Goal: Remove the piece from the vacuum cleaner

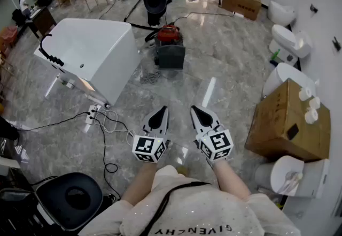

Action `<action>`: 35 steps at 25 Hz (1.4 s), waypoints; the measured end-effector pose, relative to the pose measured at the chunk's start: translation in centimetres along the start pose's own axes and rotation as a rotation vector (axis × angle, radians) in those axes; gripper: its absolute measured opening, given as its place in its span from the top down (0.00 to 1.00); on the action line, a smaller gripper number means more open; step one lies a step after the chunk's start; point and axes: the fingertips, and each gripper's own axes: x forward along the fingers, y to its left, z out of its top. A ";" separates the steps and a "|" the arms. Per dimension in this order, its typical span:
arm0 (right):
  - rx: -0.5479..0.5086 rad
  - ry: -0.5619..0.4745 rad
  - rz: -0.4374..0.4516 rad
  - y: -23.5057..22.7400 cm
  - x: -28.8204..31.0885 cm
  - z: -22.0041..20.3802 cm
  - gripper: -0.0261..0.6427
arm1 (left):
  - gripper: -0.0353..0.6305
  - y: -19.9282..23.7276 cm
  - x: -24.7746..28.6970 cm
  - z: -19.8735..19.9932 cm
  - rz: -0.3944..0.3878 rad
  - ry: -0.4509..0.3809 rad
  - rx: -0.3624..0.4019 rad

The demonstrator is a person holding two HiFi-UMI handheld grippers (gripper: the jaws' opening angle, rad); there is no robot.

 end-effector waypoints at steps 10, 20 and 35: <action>0.023 0.024 0.015 -1.4 1.3 -1.1 0.94 | 0.91 0.5 1.7 -2.1 0.010 0.045 -0.018; 0.000 0.085 0.048 -6.5 10.8 -2.2 0.94 | 0.91 7.1 11.1 -3.4 -0.014 0.073 0.007; 0.069 0.103 0.046 -11.3 22.9 -3.0 0.94 | 0.91 17.0 20.3 -4.2 -0.037 0.135 -0.005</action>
